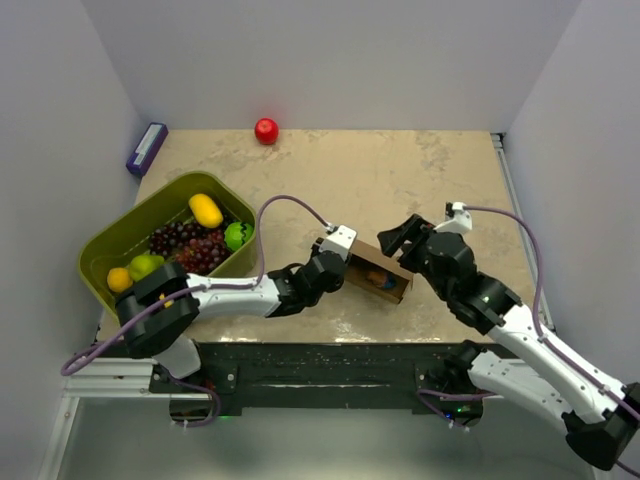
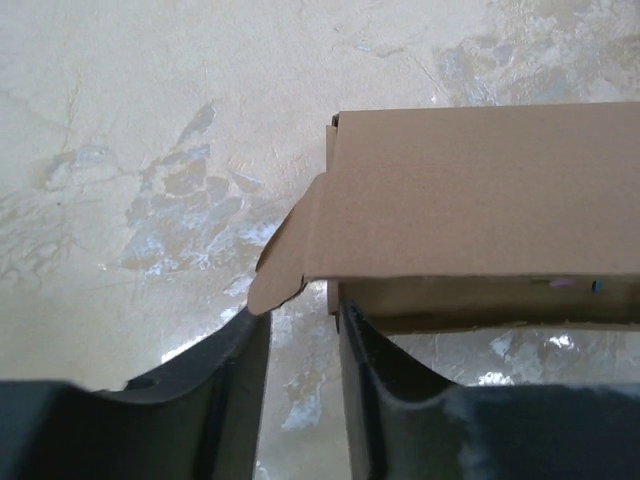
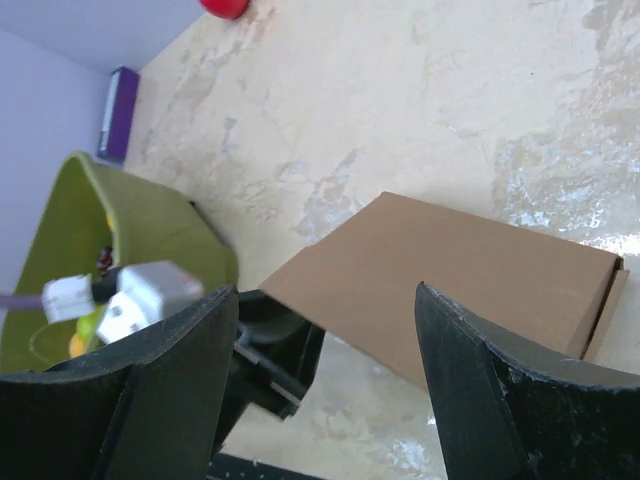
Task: Fold the paper box
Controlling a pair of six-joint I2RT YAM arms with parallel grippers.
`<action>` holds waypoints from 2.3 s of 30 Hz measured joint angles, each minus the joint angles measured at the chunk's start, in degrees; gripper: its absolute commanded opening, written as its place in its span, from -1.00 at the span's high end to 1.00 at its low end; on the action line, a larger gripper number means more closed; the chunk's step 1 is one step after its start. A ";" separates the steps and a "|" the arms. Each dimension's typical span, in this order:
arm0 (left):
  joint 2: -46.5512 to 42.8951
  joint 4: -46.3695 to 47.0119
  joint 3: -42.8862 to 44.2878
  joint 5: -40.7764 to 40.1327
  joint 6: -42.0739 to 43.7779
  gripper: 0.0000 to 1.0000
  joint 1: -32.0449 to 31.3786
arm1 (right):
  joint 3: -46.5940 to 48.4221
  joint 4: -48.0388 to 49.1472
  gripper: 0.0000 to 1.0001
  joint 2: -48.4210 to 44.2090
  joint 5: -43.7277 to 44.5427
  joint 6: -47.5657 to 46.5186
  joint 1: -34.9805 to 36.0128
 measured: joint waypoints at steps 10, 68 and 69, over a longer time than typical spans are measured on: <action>-15.21 -4.79 -9.49 3.17 -0.90 -0.57 -0.11 | -4.44 6.69 -0.44 7.39 0.96 0.28 0.00; 5.84 -8.98 8.59 17.29 -0.59 -0.27 7.56 | -18.64 11.02 -0.45 8.66 -2.89 5.35 0.00; 5.84 -8.46 8.33 17.29 -0.63 -0.27 7.58 | -18.88 10.97 -0.46 8.72 -2.89 5.46 0.00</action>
